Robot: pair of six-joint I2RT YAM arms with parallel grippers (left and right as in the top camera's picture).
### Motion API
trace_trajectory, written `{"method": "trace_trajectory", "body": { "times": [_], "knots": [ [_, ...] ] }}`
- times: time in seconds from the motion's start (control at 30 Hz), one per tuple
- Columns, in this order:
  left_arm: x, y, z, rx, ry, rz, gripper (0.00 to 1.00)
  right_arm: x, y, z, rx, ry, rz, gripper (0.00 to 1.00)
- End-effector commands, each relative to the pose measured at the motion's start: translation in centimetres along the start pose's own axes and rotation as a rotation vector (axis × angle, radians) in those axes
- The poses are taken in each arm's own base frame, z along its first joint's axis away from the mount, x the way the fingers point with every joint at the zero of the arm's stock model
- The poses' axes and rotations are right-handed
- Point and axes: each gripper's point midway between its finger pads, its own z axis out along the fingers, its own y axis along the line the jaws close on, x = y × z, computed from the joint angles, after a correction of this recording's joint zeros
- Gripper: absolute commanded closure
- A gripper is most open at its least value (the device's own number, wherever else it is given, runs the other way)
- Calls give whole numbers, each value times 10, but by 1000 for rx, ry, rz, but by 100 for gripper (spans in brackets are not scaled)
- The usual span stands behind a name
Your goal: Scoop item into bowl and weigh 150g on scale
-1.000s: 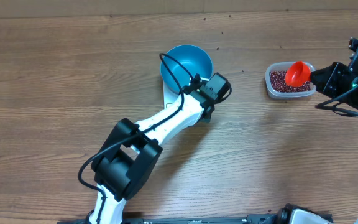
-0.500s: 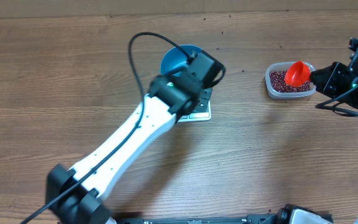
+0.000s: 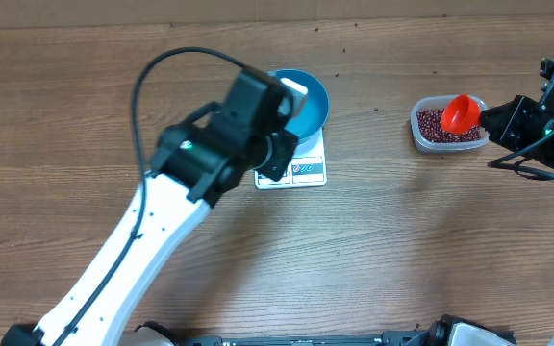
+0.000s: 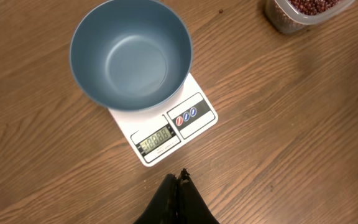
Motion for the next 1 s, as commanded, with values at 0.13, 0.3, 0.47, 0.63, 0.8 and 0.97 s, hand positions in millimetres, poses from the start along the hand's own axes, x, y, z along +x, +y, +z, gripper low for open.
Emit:
{"method": "trace_trajectory", "body": {
  "times": [0.13,0.3,0.47,0.63,0.8,0.97],
  "knots": [
    [26,9,4,150,-37,60,95,-6,1,-5,5,-25,-16,96],
    [43,26,15,212,-21,128,96,-7,1,-5,5,-26,-16,96],
    [51,43,26,258,-21,128,94,-7,1,-5,5,-28,-17,96],
    [53,48,45,264,8,132,79,-7,1,-5,5,-29,-17,96],
    [60,53,69,277,53,159,73,-7,1,-5,5,-28,-17,96],
    [64,55,81,285,78,151,63,-7,1,-5,5,-28,-17,96]
  ]
}}
